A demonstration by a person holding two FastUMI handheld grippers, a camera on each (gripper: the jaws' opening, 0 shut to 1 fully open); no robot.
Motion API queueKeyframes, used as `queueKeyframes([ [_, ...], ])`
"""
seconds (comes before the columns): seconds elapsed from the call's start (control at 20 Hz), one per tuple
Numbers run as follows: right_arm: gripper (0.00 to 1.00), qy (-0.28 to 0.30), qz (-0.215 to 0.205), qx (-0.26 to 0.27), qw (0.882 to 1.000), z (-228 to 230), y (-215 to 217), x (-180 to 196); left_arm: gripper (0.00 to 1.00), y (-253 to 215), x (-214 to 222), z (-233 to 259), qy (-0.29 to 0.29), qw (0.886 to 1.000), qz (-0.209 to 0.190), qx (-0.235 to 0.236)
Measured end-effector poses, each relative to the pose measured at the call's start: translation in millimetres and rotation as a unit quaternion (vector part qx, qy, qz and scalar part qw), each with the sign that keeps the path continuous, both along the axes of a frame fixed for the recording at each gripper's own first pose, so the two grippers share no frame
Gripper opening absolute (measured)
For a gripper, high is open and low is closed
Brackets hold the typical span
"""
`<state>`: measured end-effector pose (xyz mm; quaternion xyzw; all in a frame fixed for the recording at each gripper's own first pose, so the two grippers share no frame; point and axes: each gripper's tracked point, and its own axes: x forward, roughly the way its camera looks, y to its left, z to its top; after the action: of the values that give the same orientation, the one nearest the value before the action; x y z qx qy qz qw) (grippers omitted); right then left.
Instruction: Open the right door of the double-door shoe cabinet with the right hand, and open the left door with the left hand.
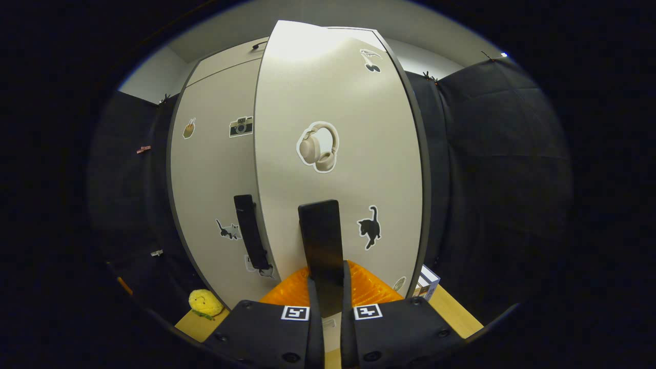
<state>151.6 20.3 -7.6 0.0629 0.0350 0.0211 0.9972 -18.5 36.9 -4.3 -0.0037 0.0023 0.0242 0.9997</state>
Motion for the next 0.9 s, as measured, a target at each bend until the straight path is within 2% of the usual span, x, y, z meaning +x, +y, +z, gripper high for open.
queueKeyframes([
  [0.3,0.16,0.001,0.003,0.001,1.000,-0.1,-36.1,-24.5,0.94,-24.9,-6.5,0.7,-0.002,1.000,-0.008,0.003],
  [0.6,0.15,0.010,-0.014,-0.002,1.000,0.2,-84.8,-39.2,0.94,-74.5,1.3,-6.0,0.006,1.000,-0.024,-0.003],
  [0.7,0.12,-0.009,-0.014,0.000,1.000,11.3,-99.1,-44.3,0.94,-92.9,4.8,-7.3,0.010,1.000,-0.025,-0.003],
  [0.9,0.12,-0.019,-0.027,-0.033,0.999,13.4,-138.0,-43.6,0.94,-131.8,12.7,-7.4,0.015,0.999,-0.034,-0.001],
])
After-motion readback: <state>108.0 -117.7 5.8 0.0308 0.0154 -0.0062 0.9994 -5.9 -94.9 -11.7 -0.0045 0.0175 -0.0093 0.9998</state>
